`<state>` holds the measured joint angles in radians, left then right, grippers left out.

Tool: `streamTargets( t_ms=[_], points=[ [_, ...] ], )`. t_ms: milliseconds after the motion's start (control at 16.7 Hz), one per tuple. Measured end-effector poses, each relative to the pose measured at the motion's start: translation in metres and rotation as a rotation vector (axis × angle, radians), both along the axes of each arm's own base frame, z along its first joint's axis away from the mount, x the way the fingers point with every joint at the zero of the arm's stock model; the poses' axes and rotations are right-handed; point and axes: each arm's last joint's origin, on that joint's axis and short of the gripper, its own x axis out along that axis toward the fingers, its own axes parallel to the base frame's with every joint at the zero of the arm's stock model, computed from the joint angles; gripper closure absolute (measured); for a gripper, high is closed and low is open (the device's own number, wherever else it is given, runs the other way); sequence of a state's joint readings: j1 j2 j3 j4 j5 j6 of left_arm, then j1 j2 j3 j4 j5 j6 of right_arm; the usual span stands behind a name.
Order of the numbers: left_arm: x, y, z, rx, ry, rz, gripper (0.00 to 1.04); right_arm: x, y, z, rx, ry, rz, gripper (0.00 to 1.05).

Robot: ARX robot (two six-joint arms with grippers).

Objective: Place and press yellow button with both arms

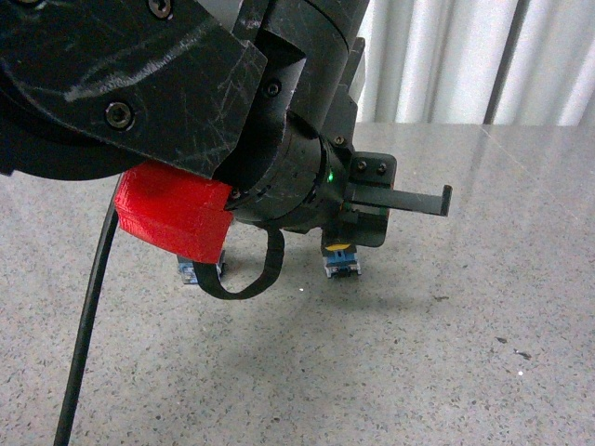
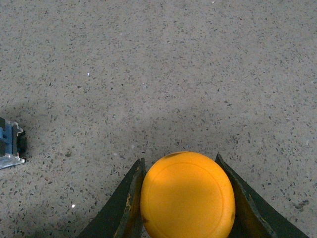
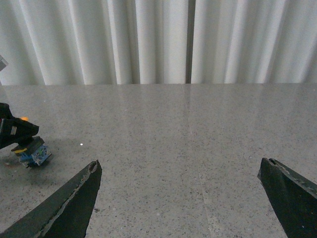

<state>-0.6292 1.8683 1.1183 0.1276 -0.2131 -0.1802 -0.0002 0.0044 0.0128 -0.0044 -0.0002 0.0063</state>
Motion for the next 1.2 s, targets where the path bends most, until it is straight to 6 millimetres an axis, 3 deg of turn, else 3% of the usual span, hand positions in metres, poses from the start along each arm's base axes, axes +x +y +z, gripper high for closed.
streamTargets(
  t_ms=[239, 418, 478, 777, 837, 1016, 1195],
  points=[
    [0.0, 0.0, -0.001, 0.003, 0.005, 0.002, 0.7, 0.0, 0.0, 0.0, 0.0, 0.0, 0.0, 0.07],
    [0.001, 0.001, -0.003, 0.006, 0.01, 0.003, 0.6, 0.0, 0.0, 0.0, 0.0, 0.0, 0.0, 0.07],
    [0.001, 0.001, -0.003, 0.007, 0.012, 0.004, 0.55, 0.0, 0.0, 0.0, 0.0, 0.0, 0.0, 0.07],
    [0.002, 0.0, -0.002, -0.022, 0.003, -0.016, 0.09, 0.0, 0.0, 0.0, 0.0, 0.0, 0.0, 0.07],
    [0.002, -0.001, 0.0, -0.032, -0.013, -0.017, 0.05, 0.0, 0.0, 0.0, 0.0, 0.0, 0.0, 0.07],
    [0.004, 0.007, 0.029, -0.081, -0.117, 0.006, 0.07, 0.0, 0.0, 0.0, 0.0, 0.0, 0.0, 0.07],
    [-0.001, 0.056, 0.097, -0.122, -0.377, 0.107, 0.07, 0.0, 0.0, 0.0, 0.0, 0.0, 0.0, 0.07]
  ],
)
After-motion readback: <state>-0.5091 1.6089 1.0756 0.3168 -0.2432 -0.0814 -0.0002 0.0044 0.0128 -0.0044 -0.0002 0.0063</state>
